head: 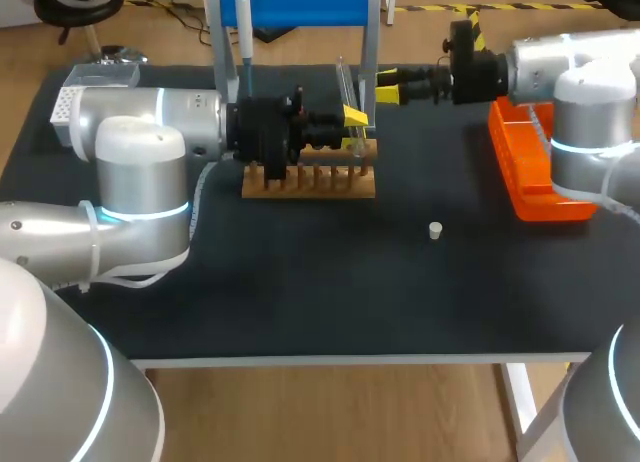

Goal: Invert the test tube, pick up the pipette, mount the tip to pipette, aspirate from beaker and dispense into the tube, eject the tip, return the pipette, and cap with the stopper.

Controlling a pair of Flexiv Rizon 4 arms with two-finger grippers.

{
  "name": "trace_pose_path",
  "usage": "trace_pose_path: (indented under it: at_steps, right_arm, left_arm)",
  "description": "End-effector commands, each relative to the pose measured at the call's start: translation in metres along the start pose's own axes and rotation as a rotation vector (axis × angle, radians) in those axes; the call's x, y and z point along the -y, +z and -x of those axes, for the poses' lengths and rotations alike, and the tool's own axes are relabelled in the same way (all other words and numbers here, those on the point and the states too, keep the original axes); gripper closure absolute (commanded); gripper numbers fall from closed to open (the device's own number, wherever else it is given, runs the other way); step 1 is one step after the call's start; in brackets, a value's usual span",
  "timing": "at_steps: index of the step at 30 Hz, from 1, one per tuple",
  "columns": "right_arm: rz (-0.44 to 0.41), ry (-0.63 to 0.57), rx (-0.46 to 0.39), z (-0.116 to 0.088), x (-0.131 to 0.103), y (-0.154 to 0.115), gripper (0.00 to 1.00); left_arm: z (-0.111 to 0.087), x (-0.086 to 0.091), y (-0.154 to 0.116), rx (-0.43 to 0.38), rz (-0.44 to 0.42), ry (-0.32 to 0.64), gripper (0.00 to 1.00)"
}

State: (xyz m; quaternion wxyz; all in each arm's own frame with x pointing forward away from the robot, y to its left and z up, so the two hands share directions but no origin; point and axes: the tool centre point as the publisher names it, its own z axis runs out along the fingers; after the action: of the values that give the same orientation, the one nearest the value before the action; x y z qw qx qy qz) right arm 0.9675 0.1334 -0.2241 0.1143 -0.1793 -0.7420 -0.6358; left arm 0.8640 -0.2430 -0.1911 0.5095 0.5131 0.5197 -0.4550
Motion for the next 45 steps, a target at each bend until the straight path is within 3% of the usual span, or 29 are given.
trace_pose_path:
  at_steps: [1,7,11,24,34,45]
  right_arm:
    - [-0.025,0.026,0.08,-0.009,0.005,-0.005,0.0]
    - [-0.036,-0.102,0.256,-0.011,0.027,-0.006,0.0]
    - [-0.024,-0.099,0.302,-0.011,0.042,-0.008,0.0]
    - [-0.07,-0.183,0.356,-0.009,0.086,0.0,0.0]
    - [-0.149,-0.282,0.318,-0.007,0.106,0.014,0.0]
    - [-0.196,-0.273,0.324,0.008,0.114,0.028,0.0]
  left_arm:
    - [0.0,0.0,0.0,0.0,0.0,0.001,1.0]
    - [0.0,0.0,0.0,0.0,0.0,0.001,1.0]
    - [0.0,0.0,0.0,0.0,0.0,0.001,1.0]
    - [0.0,0.0,0.0,0.0,0.0,0.001,1.0]
    - [0.0,0.0,0.0,0.0,0.0,0.001,1.0]
    - [0.0,0.0,0.0,0.0,0.0,0.001,1.0]
